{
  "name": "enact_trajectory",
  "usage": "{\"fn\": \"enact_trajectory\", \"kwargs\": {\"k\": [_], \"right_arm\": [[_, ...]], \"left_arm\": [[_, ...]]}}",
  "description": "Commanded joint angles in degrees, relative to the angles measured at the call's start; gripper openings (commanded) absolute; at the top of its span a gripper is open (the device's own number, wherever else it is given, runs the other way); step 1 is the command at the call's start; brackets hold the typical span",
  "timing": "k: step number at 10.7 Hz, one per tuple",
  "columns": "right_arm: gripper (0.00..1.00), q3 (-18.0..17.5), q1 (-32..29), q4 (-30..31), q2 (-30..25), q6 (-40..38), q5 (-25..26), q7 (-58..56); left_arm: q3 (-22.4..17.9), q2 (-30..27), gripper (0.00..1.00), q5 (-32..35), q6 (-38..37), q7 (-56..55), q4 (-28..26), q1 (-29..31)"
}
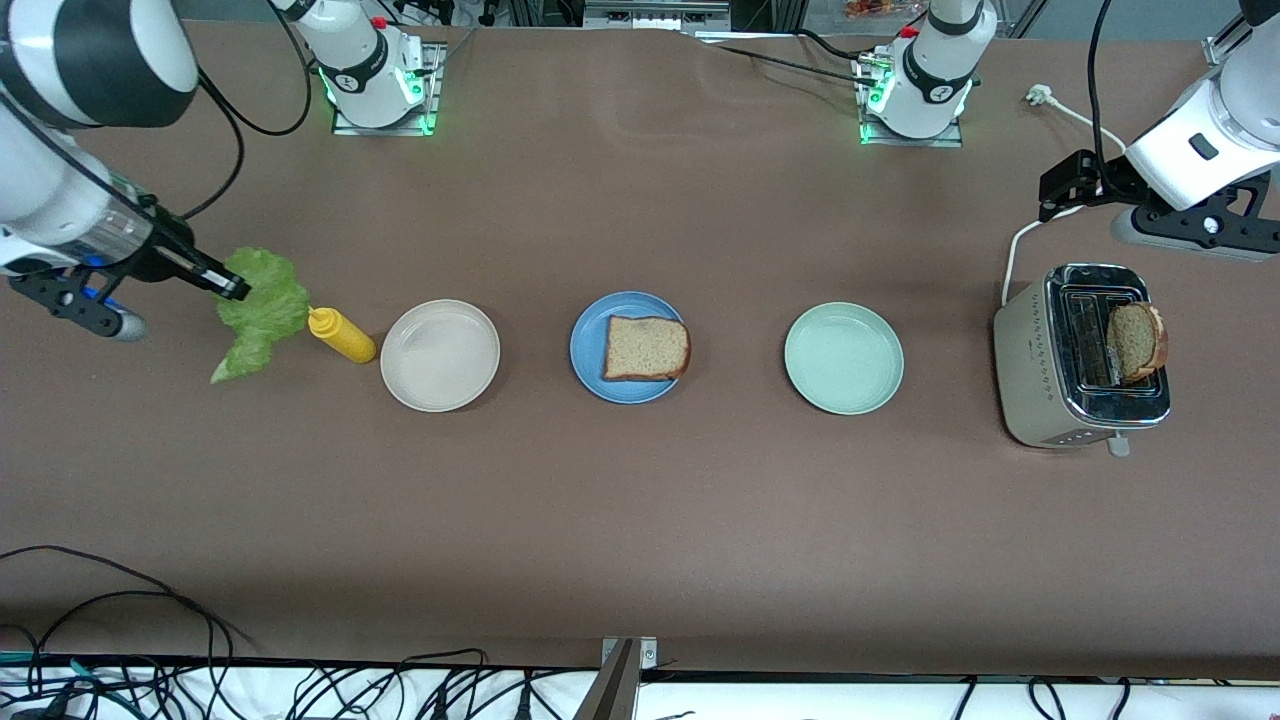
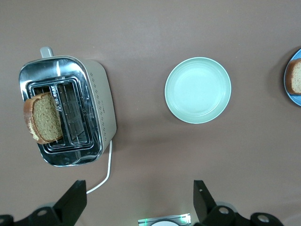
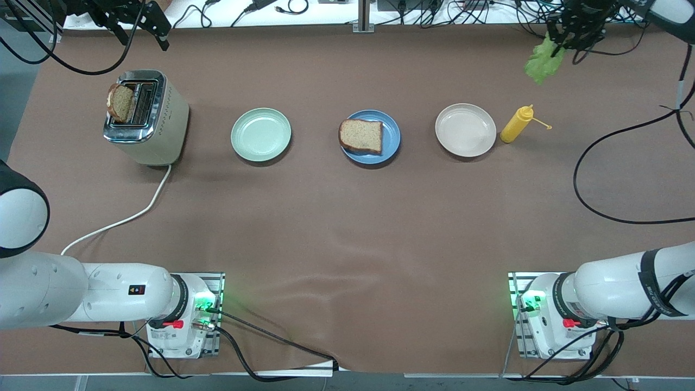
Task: Make sandwich in blue plate with both arms
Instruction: 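Grasp the lettuce leaf with the right gripper and lift it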
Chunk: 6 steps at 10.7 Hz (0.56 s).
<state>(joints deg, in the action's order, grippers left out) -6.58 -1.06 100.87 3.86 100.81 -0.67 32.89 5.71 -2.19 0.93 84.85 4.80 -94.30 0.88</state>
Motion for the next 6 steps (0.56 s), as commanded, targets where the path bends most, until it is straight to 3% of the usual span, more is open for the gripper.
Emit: {"fn": "enact_trajectory", "kwargs": {"k": [1,6], "right_arm": [[0.00,-0.3,2.1,-0.3,0.7,1.3,-1.2,9.5],[0.00,-4.9,2.5,-5.2,0.9,1.0,-1.6,23.5]], "left_arm": [[-0.4,-1.0,1.00,-1.4,1.1,1.1,-0.4,-0.2],[-0.5,-0.6,1.00,-2.3,1.5,0.9,0.3,-0.2]]}}
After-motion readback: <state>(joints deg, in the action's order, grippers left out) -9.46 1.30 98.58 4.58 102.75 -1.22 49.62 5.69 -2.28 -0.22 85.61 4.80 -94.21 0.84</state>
